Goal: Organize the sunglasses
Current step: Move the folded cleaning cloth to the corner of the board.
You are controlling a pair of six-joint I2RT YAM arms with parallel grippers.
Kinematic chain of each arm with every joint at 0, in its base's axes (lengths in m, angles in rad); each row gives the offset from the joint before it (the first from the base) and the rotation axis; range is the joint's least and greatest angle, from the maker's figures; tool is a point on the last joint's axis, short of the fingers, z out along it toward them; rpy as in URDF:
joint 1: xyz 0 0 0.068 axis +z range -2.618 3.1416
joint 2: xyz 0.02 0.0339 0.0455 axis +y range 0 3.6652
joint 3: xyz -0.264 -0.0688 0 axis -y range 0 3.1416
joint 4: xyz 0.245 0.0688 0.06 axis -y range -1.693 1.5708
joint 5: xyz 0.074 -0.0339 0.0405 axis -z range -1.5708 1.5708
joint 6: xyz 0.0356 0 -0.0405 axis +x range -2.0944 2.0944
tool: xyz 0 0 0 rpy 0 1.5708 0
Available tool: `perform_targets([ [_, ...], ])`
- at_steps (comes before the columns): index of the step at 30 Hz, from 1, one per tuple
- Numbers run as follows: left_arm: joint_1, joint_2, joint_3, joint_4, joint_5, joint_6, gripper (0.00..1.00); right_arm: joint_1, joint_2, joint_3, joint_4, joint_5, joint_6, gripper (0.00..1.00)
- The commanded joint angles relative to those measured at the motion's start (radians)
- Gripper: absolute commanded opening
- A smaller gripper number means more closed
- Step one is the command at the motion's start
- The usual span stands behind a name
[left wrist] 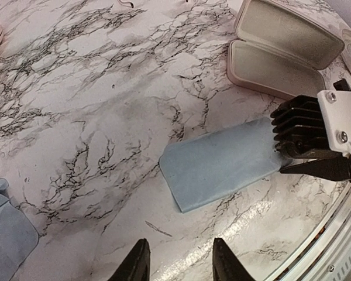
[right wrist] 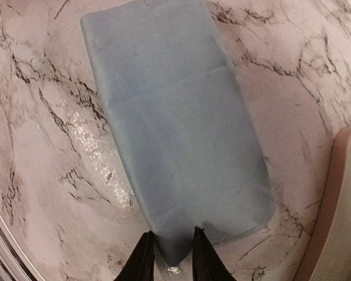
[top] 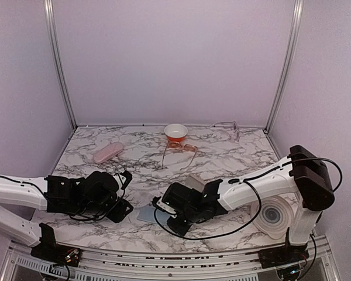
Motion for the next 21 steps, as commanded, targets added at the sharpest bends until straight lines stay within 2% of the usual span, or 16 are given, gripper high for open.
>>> perform_targets([
  [1, -0.004, -0.026, -0.014, -0.02, -0.026, 0.016, 0.37, 0.007, -0.006, 0.025, -0.014, 0.025, -0.011, 0.21],
  [12, -0.004, -0.018, -0.004, -0.022, -0.026, 0.044, 0.38, 0.01, -0.017, 0.001, -0.016, 0.055, -0.009, 0.05],
  [21, -0.017, -0.012, 0.01, -0.025, 0.02, 0.092, 0.41, 0.023, -0.087, -0.049, -0.032, 0.055, 0.016, 0.01],
])
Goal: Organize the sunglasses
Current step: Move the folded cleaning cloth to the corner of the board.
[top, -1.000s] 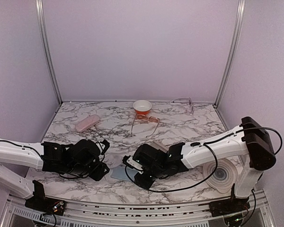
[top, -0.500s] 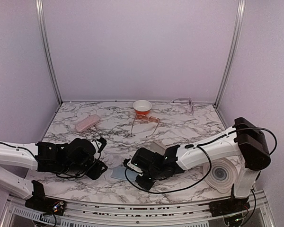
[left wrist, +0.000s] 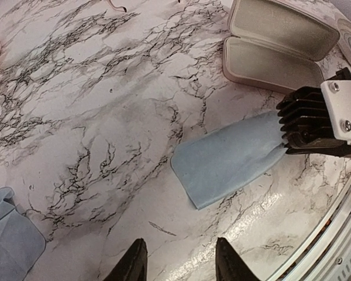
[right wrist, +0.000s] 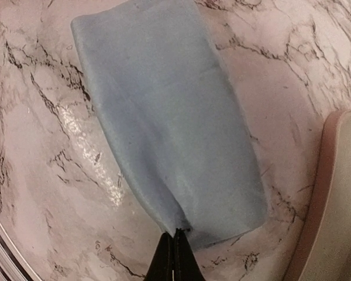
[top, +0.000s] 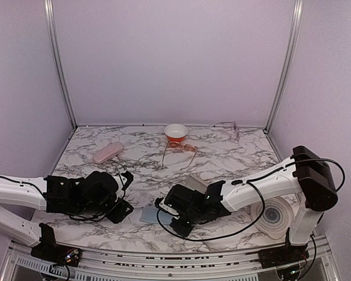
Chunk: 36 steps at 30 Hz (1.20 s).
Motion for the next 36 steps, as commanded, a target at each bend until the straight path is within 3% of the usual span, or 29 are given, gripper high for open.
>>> perform_targets([
  [1, -0.022, -0.006, 0.014, -0.02, 0.029, 0.049, 0.43, 0.019, -0.076, -0.033, -0.032, 0.016, 0.019, 0.01],
  [8, -0.124, 0.041, 0.002, 0.053, 0.035, 0.179, 0.5, 0.046, -0.155, -0.114, -0.057, 0.0, 0.049, 0.01],
  [15, -0.244, 0.132, -0.063, 0.265, 0.066, 0.394, 0.52, 0.076, -0.197, -0.173, -0.078, -0.016, 0.081, 0.01],
  [19, -0.265, 0.197, -0.036, 0.297, 0.072, 0.471, 0.52, 0.092, -0.226, -0.203, -0.097, -0.016, 0.109, 0.01],
  [32, -0.323, 0.341, -0.006, 0.463, -0.003, 0.873, 0.46, 0.11, -0.349, -0.313, -0.109, -0.02, 0.187, 0.01],
  [36, -0.321, 0.392, 0.001, 0.527, -0.003, 0.968, 0.39, 0.11, -0.368, -0.335, -0.108, -0.016, 0.196, 0.01],
])
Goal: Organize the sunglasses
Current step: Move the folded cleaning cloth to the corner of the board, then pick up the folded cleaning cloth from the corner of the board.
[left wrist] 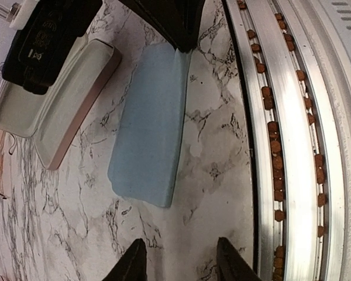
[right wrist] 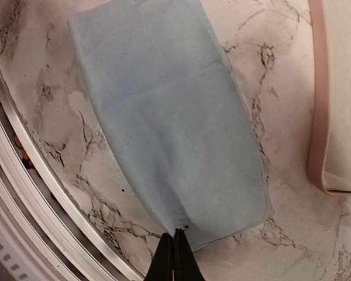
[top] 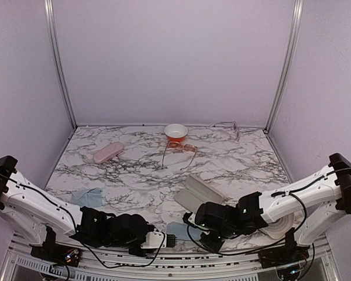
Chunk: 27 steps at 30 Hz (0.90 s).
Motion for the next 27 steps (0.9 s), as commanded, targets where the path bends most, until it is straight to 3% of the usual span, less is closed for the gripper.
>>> perform_targets([
  [1, -0.003, 0.066, 0.032, 0.101, -0.016, 0.162, 0.38, 0.01, -0.033, -0.016, -0.007, 0.003, 0.032, 0.01],
  [11, 0.005, 0.197, 0.083, 0.152, -0.027, 0.228, 0.27, 0.01, -0.055, -0.045, -0.002, 0.006, 0.043, 0.01],
  [27, 0.026, 0.244, 0.088, 0.188, -0.023, 0.279, 0.24, 0.009, -0.048, -0.041, -0.008, 0.012, 0.039, 0.01],
])
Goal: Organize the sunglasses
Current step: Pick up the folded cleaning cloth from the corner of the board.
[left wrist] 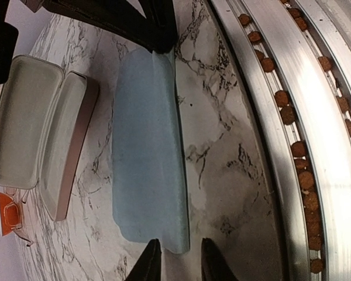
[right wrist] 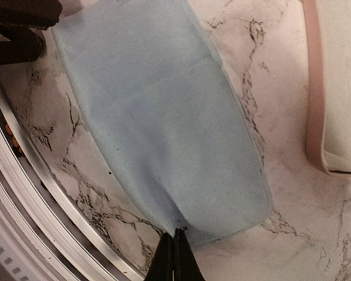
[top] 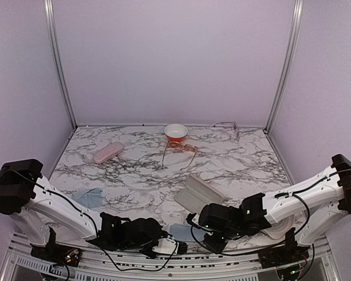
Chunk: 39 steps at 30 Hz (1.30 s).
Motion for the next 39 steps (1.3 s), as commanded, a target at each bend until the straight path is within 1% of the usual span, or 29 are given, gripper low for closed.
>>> perform_targets([
  [1, 0.015, 0.024, 0.021, 0.01, 0.012, 0.025, 0.24, 0.01, -0.012, 0.007, -0.006, 0.011, 0.014, 0.01],
  [15, 0.024, 0.054, 0.022, 0.004, 0.03, 0.045, 0.19, 0.009, -0.023, -0.001, -0.005, 0.021, 0.02, 0.01],
  [17, 0.024, 0.063, 0.052, 0.001, 0.029, 0.048, 0.18, 0.01, -0.027, -0.004, -0.004, 0.023, 0.021, 0.01],
  [21, 0.032, 0.07, 0.059, -0.009, 0.038, 0.044, 0.14, 0.009, -0.033, -0.011, -0.003, 0.025, 0.023, 0.0],
  [25, 0.039, 0.06, 0.056, -0.018, 0.057, 0.042, 0.14, 0.01, -0.042, -0.017, -0.003, 0.028, 0.029, 0.0],
  [27, 0.039, 0.057, 0.058, -0.032, 0.055, 0.047, 0.15, 0.01, -0.047, -0.02, -0.004, 0.028, 0.03, 0.0],
  [31, 0.04, 0.072, 0.086, -0.119, 0.034, 0.05, 0.16, 0.01, -0.055, -0.025, -0.001, 0.029, 0.035, 0.0],
  [39, 0.04, 0.1, 0.111, -0.15, 0.035, 0.052, 0.12, 0.01, -0.051, -0.028, 0.0, 0.028, 0.038, 0.0],
])
